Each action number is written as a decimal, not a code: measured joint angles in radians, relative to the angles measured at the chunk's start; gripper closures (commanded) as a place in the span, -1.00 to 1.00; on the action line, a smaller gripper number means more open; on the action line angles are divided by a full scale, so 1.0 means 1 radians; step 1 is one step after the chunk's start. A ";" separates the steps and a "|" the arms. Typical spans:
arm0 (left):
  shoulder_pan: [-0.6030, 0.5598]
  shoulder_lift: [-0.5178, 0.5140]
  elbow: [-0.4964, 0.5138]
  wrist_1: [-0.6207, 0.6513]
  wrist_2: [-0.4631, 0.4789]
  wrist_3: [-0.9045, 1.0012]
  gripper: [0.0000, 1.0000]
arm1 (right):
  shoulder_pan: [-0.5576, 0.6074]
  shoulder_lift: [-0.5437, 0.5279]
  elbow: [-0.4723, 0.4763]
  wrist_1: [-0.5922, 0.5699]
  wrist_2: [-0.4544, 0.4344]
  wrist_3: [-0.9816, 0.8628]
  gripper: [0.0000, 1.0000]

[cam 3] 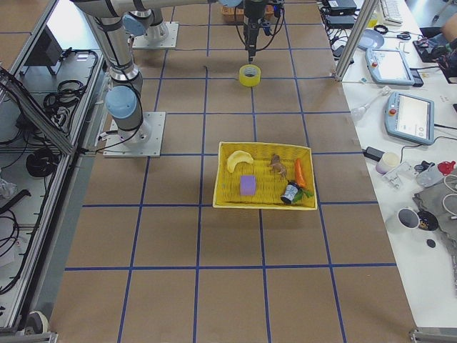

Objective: Transfer tape with both arms
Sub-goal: 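Lower the left gripper onto the tape roll rim and grasp it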

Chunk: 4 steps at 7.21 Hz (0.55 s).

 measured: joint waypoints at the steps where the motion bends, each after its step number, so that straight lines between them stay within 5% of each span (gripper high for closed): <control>1: -0.003 -0.028 0.000 0.036 0.000 -0.004 -0.76 | -0.001 -0.001 0.001 0.002 -0.003 0.000 -1.00; 3: -0.005 -0.070 -0.001 0.081 0.000 -0.003 -0.68 | 0.000 -0.002 0.001 0.003 -0.003 0.001 -1.00; 4: -0.006 -0.085 -0.003 0.086 0.000 0.002 -0.49 | 0.000 -0.003 0.001 0.003 -0.003 0.001 -1.00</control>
